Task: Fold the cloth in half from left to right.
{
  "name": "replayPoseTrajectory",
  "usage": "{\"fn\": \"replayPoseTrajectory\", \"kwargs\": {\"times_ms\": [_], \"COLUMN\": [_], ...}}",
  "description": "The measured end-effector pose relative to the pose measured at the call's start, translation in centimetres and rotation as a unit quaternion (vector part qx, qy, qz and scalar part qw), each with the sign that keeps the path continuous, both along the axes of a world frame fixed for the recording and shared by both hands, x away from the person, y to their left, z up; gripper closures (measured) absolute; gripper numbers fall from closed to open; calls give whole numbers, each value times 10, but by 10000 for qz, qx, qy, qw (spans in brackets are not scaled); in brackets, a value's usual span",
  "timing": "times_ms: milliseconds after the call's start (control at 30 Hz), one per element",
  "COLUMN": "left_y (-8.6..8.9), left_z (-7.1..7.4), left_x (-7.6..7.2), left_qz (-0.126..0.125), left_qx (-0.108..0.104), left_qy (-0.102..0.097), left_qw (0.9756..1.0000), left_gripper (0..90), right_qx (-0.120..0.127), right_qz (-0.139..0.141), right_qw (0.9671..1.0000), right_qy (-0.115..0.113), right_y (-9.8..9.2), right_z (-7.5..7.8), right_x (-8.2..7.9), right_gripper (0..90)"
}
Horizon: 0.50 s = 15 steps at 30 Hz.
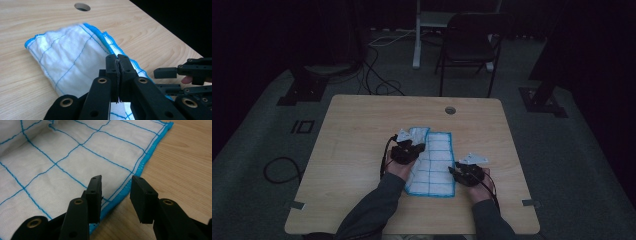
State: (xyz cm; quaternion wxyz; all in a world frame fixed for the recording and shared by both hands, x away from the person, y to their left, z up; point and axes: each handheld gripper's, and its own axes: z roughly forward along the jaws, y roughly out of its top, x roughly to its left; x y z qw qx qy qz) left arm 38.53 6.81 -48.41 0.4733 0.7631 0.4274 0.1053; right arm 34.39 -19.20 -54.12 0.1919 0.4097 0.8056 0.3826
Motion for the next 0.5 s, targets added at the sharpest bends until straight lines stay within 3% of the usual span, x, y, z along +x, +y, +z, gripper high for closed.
{"fn": "replayPoseTrajectory", "kwargs": {"times_ms": [500], "left_y": [-11], "left_z": [-3], "left_x": [5], "left_qz": [-78], "left_qx": [84], "left_qy": [60], "left_qw": [9999], "left_gripper": [890], "right_qx": [20], "right_qz": [-19], "right_qw": [10000], "right_qy": [5], "right_y": [-1], "right_z": [0], "right_x": [0], "right_gripper": [619]}}
